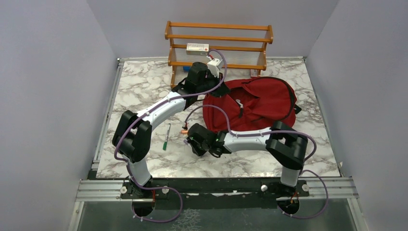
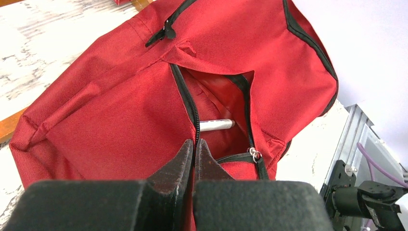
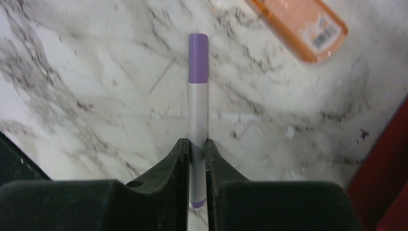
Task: Pack the student bag
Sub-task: Pick up the stationery from the center of the board, then place the stationery in the student bag.
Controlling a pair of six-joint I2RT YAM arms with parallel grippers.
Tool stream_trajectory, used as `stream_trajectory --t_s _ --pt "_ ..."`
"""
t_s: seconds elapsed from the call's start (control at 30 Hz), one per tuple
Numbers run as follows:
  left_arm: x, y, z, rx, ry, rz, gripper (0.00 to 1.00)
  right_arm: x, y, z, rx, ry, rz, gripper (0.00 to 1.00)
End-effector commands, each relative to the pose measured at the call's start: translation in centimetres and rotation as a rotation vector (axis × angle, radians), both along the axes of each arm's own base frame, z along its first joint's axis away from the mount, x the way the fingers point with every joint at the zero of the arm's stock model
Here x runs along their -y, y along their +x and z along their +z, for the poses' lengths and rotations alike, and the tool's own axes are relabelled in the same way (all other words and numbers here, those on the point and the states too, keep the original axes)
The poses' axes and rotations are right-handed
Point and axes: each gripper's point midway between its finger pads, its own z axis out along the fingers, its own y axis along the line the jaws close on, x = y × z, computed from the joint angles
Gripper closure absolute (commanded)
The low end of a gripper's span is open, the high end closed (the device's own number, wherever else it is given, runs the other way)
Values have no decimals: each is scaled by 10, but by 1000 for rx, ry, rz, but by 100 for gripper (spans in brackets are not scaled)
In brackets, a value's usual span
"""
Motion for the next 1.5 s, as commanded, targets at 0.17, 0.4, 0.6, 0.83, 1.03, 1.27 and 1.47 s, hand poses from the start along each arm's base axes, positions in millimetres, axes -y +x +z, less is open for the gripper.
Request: stream_trajectory --t_s 0.17,0.4,0.6,0.83,1.03,1.27,1.47 --pt "-14 15 19 107 -14 61 100 39 -46 65 -78 113 85 99" --pt "-14 18 9 90 2 72 100 88 -53 103 -75 113 -54 100" --pt "-15 20 5 87 20 77 100 139 -40 144 6 175 -309 100" --pt "-15 20 3 86 29 73 100 209 -4 182 191 123 -701 100" --pt "-13 19 1 82 26 66 100 250 53 196 214 112 -859 100" --pt "-12 16 2 88 27 63 100 248 106 205 118 181 -756 100" --pt "-4 9 -3 105 56 35 100 241 129 205 -41 227 -650 100"
